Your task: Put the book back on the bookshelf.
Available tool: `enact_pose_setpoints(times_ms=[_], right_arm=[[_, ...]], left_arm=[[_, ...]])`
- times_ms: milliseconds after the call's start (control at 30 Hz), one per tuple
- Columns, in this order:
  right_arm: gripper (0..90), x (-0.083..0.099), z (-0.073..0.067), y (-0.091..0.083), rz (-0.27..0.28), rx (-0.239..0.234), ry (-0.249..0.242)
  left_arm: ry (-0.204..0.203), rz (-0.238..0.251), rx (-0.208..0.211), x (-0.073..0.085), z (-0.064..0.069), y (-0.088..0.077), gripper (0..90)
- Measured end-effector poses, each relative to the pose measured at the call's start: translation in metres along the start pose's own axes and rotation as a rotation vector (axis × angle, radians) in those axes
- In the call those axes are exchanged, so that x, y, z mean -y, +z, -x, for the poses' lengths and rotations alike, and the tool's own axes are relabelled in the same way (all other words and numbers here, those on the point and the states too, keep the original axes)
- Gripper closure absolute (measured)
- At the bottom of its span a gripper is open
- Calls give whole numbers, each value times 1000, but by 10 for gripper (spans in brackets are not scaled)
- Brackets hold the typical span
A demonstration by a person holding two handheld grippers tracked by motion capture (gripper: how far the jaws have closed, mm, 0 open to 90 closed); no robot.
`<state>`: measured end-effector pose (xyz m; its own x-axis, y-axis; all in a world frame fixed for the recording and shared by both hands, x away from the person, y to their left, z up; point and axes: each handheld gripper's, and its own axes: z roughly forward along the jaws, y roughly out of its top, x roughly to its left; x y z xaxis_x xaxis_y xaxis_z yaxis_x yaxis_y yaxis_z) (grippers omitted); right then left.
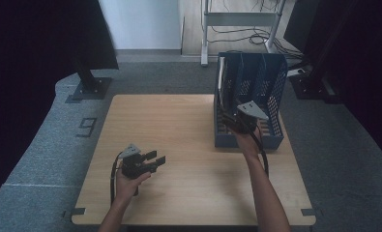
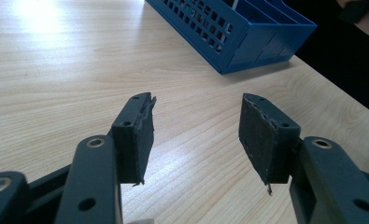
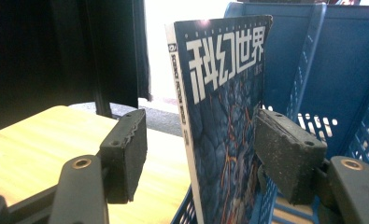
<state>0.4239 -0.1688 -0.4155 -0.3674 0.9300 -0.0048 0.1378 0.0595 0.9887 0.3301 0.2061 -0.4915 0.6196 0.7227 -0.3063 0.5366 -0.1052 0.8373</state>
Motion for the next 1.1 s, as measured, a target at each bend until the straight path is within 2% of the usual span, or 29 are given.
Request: enact_pose_setpoints(times_ms=[333, 533, 700, 1100], right_arm=[[342, 13, 9, -26, -21, -12, 37], [345, 25, 11, -39, -33, -29, 33], [346, 33, 10, -51, -32, -34, 32], [346, 57, 2, -80, -45, -65, 24]], left_arm=[[-1, -6, -10, 0, 1, 3, 449], [-12, 7, -27, -1, -2, -2, 448], [-19, 14, -32, -1, -5, -4, 449], [-7, 1, -26, 0, -2, 0, 449]])
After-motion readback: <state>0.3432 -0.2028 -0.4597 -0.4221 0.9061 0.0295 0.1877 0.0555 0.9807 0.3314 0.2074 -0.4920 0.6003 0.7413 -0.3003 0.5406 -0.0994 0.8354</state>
